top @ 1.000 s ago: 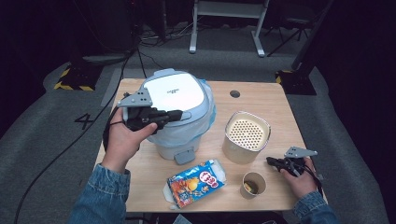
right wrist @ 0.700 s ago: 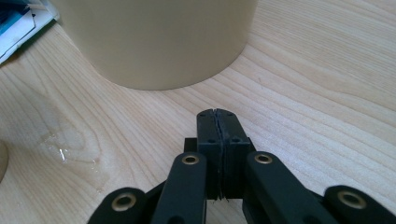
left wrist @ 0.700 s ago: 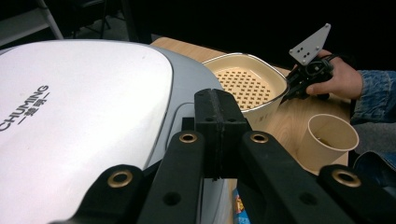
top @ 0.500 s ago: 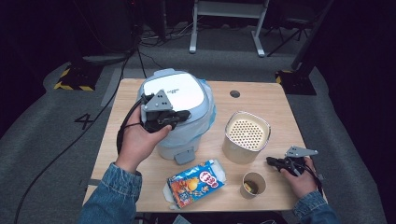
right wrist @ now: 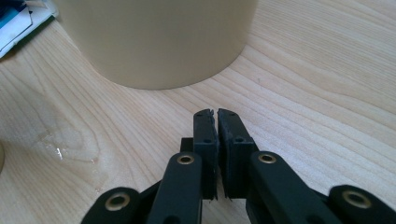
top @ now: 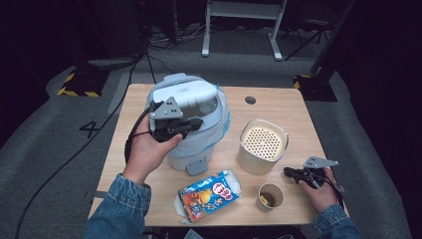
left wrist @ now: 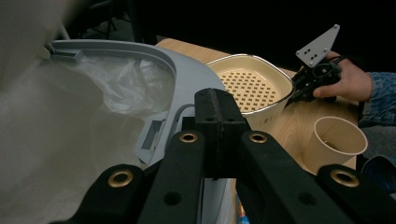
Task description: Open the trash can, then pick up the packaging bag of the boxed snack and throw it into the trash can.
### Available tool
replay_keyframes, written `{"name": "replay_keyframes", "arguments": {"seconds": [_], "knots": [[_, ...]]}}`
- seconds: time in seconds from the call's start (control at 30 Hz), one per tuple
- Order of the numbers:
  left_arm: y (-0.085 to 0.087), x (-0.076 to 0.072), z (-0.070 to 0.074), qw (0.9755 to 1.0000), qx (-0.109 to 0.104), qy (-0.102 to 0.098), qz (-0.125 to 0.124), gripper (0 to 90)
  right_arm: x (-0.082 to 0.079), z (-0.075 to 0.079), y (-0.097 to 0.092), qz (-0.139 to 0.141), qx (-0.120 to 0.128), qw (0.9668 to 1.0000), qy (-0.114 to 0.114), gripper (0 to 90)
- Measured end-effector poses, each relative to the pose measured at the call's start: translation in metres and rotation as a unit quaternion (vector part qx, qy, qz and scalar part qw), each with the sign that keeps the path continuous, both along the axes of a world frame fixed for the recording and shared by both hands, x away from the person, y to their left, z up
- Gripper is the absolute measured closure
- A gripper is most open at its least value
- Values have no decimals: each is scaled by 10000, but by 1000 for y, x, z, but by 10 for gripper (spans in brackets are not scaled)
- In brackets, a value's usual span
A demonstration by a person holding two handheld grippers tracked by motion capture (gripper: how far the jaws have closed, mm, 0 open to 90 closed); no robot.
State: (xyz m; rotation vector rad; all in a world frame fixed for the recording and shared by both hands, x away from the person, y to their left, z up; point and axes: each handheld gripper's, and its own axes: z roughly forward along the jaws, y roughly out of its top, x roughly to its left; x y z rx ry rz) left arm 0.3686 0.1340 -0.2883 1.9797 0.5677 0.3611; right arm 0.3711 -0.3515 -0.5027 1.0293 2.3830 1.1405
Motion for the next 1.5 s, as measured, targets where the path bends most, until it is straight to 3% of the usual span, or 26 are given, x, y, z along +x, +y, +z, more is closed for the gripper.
{"name": "replay_keyframes", "arguments": {"seconds": [0.1,0.17,0.27,0.43,0.53,0.67,0.77,0.9,1.07,1.17,1.23,1.33,1.5], "knots": [[0,0,0,10000,23,-11,25,900,0,0,0,0,0,10000,1,863],[-1,1,-1,9998,-42,121,-124,900,0,0,0,0,2,10000,1,863],[-3,-2,0,9998,1,142,-142,893,0,0,0,-2,7,10000,4,858],[-8,-11,-1,9994,-42,182,-282,663,0,0,0,2,3,10000,0,844],[-12,-18,-6,9984,-54,282,-495,554,0,0,0,23,22,10000,16,833],[-12,-25,-14,9966,-221,367,-700,472,0,0,0,40,22,10000,14,823],[-10,-31,-21,9970,-129,364,-665,450,0,0,0,55,3,10000,-3,814],[-8,-38,-33,9973,20,367,-630,432,-1,0,1,77,-37,10000,-44,800],[-7,-42,-48,9975,38,405,-570,394,-1,0,1,72,-18,10000,-24,796],[-7,-46,-64,9980,257,368,-441,381,-1,0,1,71,7,10000,-9,785],[-8,-48,-75,9978,287,397,-453,378,0,0,1,66,19,10000,3,784],[-9,-47,-90,9970,239,566,-463,364,0,0,1,71,1,10000,-18,781],[-14,-43,-115,9947,514,800,-397,360,0,0,1,77,9,10000,-11,767]]}}
